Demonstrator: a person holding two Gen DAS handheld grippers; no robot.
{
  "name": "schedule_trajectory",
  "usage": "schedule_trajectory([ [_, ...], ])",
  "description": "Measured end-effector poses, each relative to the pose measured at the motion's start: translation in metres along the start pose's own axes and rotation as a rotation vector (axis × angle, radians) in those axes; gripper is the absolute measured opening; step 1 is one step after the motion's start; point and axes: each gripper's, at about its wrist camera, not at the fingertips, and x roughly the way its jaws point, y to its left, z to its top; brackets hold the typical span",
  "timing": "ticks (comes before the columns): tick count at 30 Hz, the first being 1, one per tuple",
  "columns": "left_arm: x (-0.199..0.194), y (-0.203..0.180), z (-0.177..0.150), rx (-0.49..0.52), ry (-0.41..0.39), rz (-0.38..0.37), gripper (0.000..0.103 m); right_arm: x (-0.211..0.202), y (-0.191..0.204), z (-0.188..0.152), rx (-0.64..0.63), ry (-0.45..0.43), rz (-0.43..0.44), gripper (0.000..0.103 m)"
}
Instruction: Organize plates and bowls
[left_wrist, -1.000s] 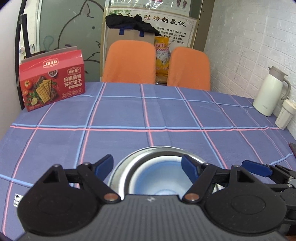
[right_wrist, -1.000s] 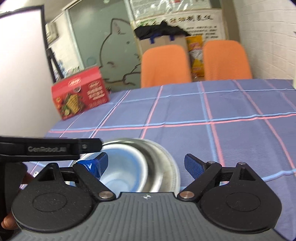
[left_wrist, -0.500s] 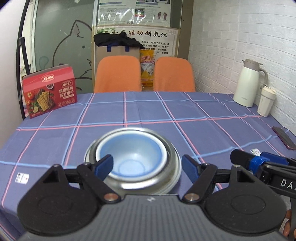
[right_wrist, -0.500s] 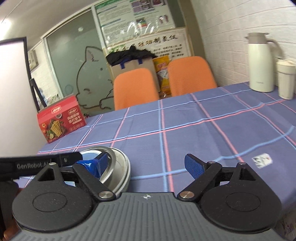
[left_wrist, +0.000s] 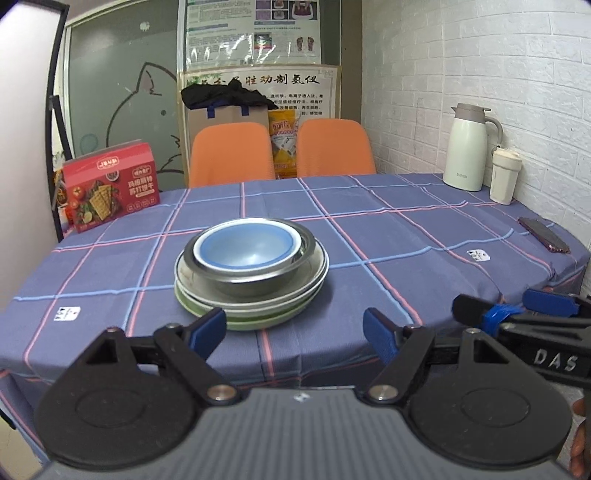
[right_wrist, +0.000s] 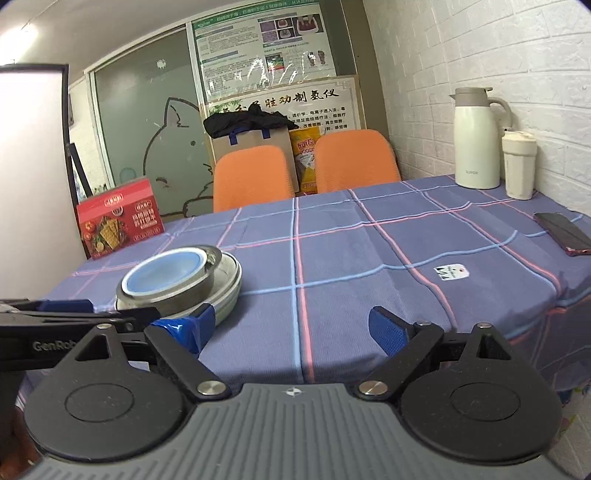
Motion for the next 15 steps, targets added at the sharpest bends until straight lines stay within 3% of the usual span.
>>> schedule_trajectory([
  [9, -0.022, -0.014, -0.013, 0.059, -0.047, 0.021, 0.076, -0.036, -0.017, -0.016, 0.048, -0.056, -0.047, 0.078],
  [15, -0.022, -0.018, -0.019, 0.072, -0.032, 0.014, 0.077, -0.037, -0.019, -0.013, 0.067, -0.063, -0.062, 0.078],
])
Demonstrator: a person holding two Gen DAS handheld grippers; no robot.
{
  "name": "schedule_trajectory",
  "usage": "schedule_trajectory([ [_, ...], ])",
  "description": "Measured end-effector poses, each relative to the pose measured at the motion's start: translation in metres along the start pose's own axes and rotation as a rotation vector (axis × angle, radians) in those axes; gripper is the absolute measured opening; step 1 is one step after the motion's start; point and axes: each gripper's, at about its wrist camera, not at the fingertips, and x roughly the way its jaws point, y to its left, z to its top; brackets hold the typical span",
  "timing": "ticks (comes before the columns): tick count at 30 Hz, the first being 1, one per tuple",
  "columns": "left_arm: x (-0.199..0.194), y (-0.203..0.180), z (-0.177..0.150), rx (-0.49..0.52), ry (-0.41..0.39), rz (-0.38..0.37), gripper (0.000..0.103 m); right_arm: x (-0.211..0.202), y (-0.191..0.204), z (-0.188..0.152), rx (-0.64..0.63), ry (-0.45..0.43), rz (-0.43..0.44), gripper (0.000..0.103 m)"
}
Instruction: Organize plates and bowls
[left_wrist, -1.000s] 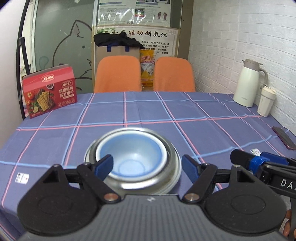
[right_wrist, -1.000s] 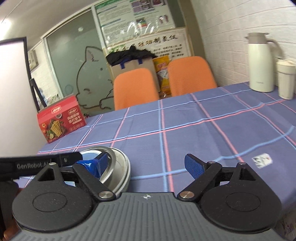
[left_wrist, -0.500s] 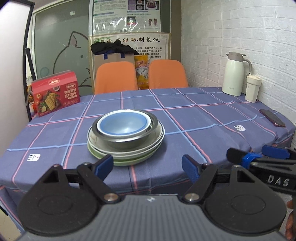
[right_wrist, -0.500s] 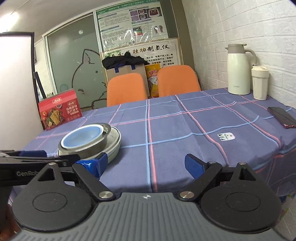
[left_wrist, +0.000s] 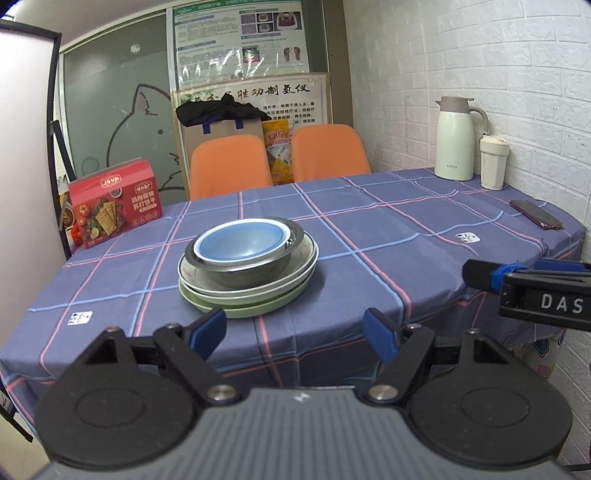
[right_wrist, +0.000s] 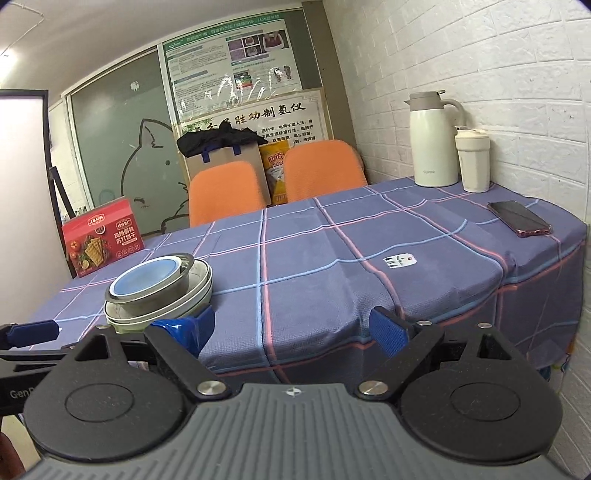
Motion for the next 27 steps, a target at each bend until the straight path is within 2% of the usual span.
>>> schedule_trajectory([
  [8, 0.000, 0.007, -0.003, -0.019, 0.010, 0.017, 0.077, 0.009, 0.013, -0.009, -0.055, 0.057, 0.006, 0.078],
  [20, -0.002, 0.011, -0.003, -0.031, 0.014, 0.035, 0.077, 0.002, 0.017, -0.010, -0.069, 0.042, 0.005, 0.078],
  [27, -0.009, 0.014, -0.003, -0.043, -0.045, 0.023, 0.077, 0.002, 0.025, -0.011, -0.088, 0.050, 0.025, 0.078],
])
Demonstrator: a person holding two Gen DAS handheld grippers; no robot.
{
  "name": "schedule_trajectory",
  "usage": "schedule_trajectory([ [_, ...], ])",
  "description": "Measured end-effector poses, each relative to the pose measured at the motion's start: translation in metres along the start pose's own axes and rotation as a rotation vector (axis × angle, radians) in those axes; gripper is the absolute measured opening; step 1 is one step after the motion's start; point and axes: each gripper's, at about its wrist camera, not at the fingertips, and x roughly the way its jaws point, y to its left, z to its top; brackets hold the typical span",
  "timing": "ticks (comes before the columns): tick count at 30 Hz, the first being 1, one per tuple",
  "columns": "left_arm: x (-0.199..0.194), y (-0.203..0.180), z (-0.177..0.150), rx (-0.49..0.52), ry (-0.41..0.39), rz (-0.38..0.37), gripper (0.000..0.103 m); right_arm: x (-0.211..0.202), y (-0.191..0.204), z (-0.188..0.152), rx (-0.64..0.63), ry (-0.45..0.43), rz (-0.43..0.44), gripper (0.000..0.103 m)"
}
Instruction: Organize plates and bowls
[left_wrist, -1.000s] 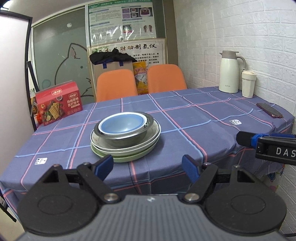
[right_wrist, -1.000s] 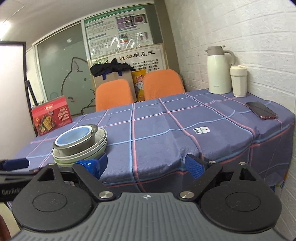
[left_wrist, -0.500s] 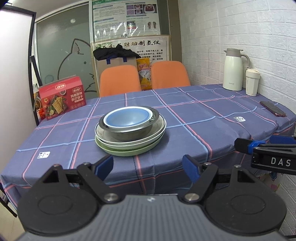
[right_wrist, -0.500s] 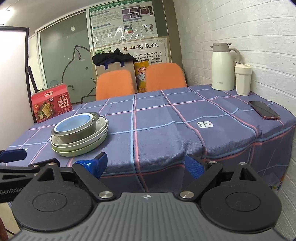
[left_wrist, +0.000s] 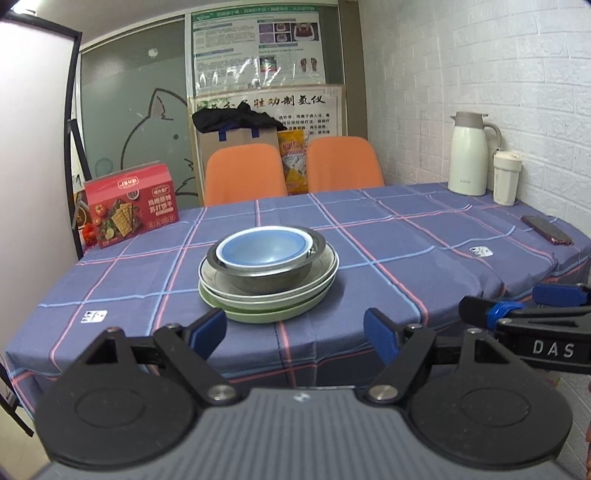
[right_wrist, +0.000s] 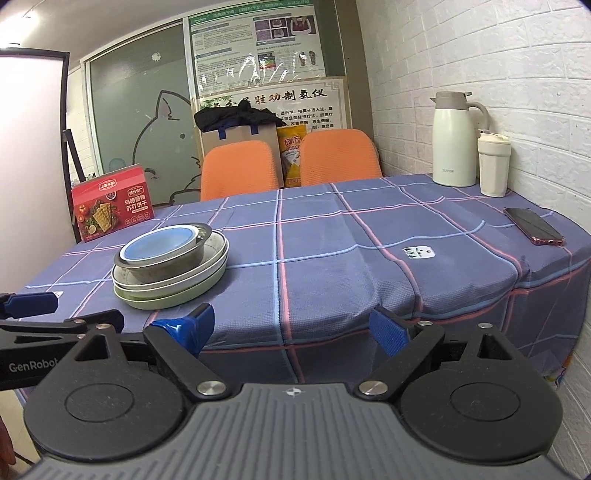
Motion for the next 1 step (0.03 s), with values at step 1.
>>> schedule_trajectory([
  [1, -0.0009, 0.0002, 0.0005, 0.001, -0.001, -0.009, 0.077, -0.0003, 0.0004, 0.0000, -0.002, 0.000, 0.002, 0.078],
])
